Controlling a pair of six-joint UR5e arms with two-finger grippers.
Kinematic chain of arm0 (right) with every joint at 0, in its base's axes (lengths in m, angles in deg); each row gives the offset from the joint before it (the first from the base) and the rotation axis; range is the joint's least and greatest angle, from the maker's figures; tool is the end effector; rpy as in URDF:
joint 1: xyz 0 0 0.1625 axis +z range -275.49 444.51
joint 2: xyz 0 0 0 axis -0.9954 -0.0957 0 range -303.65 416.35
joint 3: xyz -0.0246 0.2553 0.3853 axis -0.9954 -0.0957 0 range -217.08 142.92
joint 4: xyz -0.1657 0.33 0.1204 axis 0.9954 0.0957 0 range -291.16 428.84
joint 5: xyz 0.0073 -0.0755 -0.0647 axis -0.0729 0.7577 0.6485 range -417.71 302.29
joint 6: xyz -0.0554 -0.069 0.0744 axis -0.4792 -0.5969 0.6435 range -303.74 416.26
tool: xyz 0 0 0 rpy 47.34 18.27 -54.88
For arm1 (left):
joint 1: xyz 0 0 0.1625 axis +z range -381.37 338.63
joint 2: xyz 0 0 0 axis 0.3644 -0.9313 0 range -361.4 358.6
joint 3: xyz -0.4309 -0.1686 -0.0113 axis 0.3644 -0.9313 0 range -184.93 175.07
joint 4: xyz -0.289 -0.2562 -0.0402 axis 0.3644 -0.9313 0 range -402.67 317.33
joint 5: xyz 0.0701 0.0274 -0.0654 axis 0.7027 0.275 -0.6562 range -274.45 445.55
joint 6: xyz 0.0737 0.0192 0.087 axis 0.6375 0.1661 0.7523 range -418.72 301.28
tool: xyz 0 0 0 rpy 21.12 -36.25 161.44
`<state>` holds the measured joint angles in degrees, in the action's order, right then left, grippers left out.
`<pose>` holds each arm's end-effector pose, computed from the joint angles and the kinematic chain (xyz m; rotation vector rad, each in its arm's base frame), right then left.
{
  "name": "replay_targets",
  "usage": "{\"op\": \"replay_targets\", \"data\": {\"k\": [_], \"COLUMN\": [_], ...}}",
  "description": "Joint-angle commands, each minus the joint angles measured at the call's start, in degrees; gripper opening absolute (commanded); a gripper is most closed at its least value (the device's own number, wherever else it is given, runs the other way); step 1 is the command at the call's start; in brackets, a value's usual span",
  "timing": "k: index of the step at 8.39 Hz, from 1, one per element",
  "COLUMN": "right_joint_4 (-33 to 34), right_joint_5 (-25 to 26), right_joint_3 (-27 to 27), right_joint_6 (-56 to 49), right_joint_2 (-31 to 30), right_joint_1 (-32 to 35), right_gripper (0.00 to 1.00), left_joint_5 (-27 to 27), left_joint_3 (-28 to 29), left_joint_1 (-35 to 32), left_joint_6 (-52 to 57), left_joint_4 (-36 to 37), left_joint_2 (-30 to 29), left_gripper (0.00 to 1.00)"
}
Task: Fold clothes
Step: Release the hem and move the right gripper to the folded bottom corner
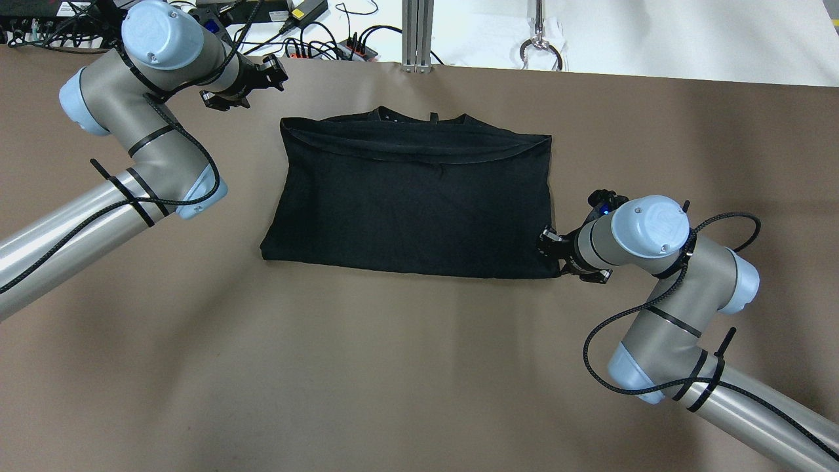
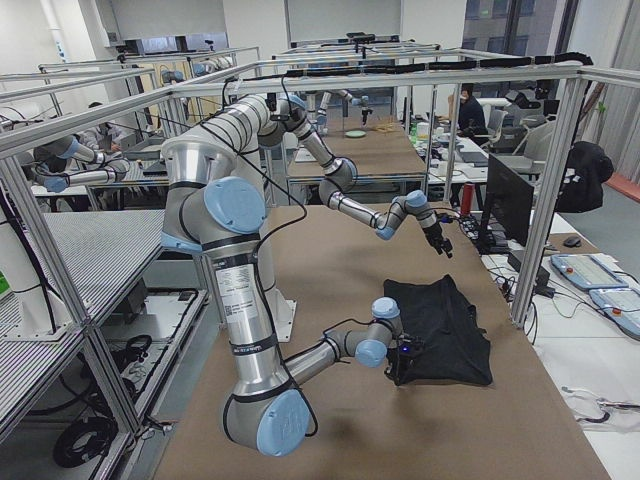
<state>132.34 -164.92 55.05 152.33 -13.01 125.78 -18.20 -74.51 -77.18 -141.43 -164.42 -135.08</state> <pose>-0.4218 -0.5022 0.4510 -0.0103 -0.9148 0.6400 0.3642 -0.7245 0.3359 0.3176 0.9484 -0.6617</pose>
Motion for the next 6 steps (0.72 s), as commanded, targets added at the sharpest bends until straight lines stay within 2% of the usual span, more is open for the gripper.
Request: {"op": "replay_targets", "data": {"k": [1, 3, 4, 6], "right_joint_4": [0.0, 0.0, 1.6, 4.3], "right_joint_5": [-0.2, -1.2, -2.8, -3.4], "right_joint_3": [0.8, 8.1, 15.5, 23.9], "right_joint_6": [1.9, 2.0, 2.8, 12.3], "right_joint_2": [-0.5, -6.3, -9.1, -10.4], "right_joint_1": [-0.4, -1.0, -3.2, -11.8], "right_gripper": [0.0, 0.0, 0.0, 0.0], "left_joint_5": [0.9, 1.0, 1.0, 2.2], "left_joint_3": [-0.2, -0.6, -0.6, -0.6], "left_joint_1": [0.1, 0.1, 0.1, 0.1], "left_joint_6": [-0.1, -0.2, -0.3, -0.5], "left_joint_4": [0.1, 0.2, 0.2, 0.2], "left_joint_2": [-0.1, 0.0, 0.0, 0.1], "left_gripper": [0.76, 0.76, 0.76, 0.76]}}
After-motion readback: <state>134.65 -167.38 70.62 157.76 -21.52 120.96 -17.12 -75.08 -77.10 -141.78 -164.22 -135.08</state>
